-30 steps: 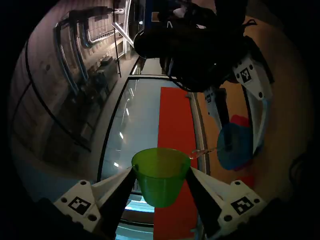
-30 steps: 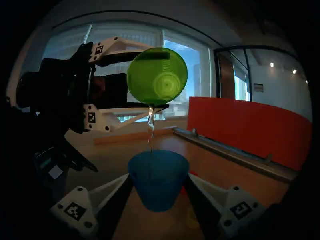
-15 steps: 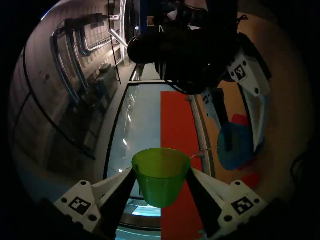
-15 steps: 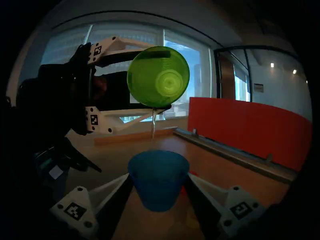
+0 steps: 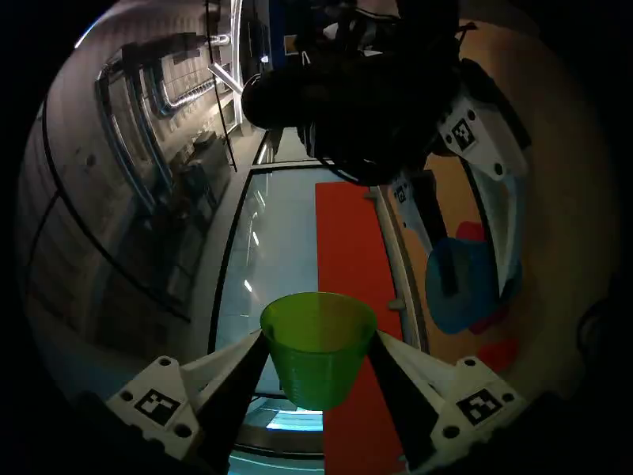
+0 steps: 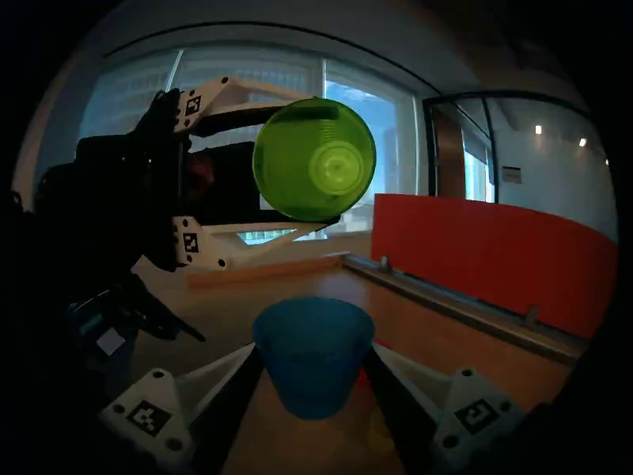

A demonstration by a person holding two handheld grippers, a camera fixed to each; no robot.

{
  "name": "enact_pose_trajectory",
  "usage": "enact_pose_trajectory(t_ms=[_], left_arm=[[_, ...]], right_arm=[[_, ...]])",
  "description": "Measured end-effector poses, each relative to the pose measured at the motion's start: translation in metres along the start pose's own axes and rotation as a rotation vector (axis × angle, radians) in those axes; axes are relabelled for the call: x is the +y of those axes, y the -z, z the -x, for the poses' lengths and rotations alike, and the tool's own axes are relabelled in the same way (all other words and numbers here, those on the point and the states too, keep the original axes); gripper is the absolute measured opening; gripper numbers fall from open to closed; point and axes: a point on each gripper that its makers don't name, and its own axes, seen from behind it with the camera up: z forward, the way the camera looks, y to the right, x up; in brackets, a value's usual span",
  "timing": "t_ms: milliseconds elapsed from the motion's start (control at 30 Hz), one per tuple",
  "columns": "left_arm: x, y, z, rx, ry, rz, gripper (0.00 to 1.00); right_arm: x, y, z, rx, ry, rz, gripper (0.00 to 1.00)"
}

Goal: Pour water

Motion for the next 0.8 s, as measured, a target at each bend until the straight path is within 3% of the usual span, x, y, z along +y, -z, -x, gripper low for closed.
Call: enact_pose_trajectory(t_ms=[200, 400, 600, 800], left_arm=[[-0.002, -0.003, 0.006, -0.006, 0.021, 0.0, 0.85], [-0.003, -0.005, 0.012, -0.013, 0.105, -0.004, 0.85], [-0.002, -0.007, 0.024, -0.026, 0.292, -0.011, 0.85], [0.006, -0.008, 0.039, -0.041, 0.561, -0.005, 0.85]], right_arm=[[0.0, -0.001, 0.001, 0.001, -0.001, 0.0, 0.88], [0.002, -0.002, 0.002, 0.005, -0.003, 0.006, 0.87], [0.003, 0.0, 0.002, 0.009, -0.002, 0.012, 0.88], [0.004, 0.002, -0.002, 0.024, -0.007, 0.017, 0.88]])
